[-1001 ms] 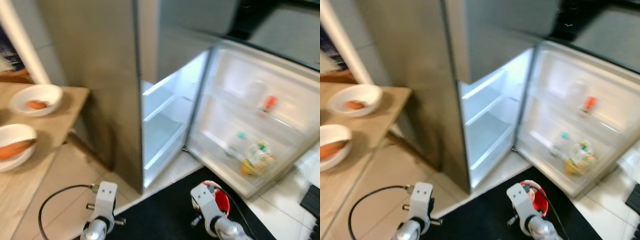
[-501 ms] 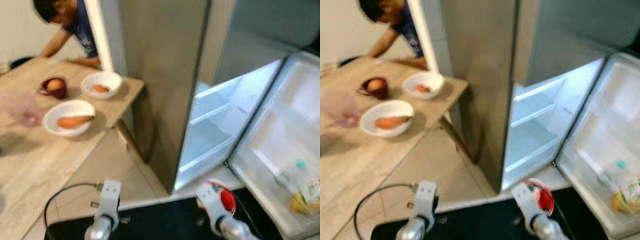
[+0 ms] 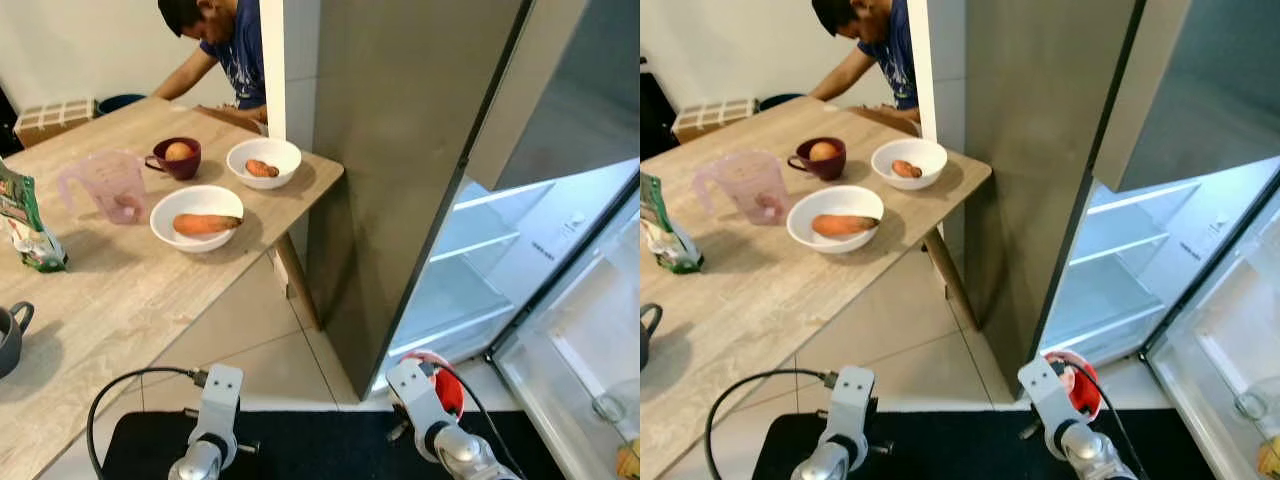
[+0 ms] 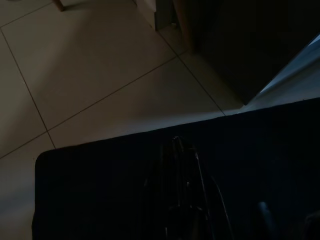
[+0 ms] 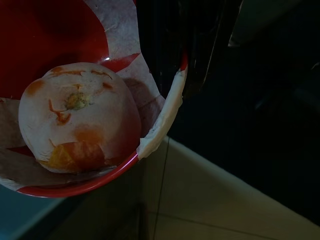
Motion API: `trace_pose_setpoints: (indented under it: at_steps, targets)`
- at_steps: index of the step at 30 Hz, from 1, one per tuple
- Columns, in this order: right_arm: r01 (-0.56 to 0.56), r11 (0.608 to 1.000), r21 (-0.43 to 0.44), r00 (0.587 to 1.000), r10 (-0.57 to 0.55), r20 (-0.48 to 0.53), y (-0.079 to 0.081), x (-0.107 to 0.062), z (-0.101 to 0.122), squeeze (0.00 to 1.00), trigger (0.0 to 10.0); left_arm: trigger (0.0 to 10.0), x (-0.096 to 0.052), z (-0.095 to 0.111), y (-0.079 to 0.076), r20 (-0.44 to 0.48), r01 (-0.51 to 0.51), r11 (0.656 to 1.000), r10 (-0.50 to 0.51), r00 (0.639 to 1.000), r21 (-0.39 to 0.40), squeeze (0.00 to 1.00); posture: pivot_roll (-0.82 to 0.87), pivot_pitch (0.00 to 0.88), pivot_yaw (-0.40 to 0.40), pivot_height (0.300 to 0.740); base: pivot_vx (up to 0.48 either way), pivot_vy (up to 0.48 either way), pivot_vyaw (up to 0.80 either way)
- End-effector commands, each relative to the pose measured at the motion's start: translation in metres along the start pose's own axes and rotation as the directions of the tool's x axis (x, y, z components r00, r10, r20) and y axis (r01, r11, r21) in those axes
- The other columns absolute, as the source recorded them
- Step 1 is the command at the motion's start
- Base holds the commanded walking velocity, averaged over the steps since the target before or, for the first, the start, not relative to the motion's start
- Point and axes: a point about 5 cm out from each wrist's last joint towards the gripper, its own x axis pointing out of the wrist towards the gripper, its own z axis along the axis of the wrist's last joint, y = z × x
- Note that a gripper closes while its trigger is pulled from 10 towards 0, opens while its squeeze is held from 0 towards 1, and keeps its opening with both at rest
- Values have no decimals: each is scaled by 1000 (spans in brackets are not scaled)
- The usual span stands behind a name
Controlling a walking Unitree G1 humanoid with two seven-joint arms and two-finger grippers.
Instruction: Restocking fridge
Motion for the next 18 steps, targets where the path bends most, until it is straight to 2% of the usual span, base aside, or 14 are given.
trace_pose_setpoints:
  at_steps: [1, 8, 13, 18]
  targets:
    - [15, 1000, 9, 1000, -15, -1, -4, -1, -1, 0, 10000, 10000, 0, -3, 2, -20, -18, 1000, 18, 1000, -17, 0, -128, 84, -24, 700, 0, 0, 0]
    - [14, 1000, 22, 1000, -14, 0, -4, -1, -1, 0, 10000, 10000, 0, -1, 7, -23, -64, 997, 63, 998, -46, 0, -130, 87, -22, 700, 0, -40, 0]
    - [5, 998, 56, 1000, -5, -4, -3, -1, -2, 0, 10000, 10000, 0, -3, 10, -40, -85, 995, 83, 996, -45, 0, -131, 88, -22, 700, 0, -414, 0]
    - [4, 1000, 24, 1000, -4, 1, -3, -1, -1, 0, 10000, 10000, 0, -4, 13, -51, -111, 993, 108, 993, -49, 0, -131, 88, -23, 700, 0, -480, 0]
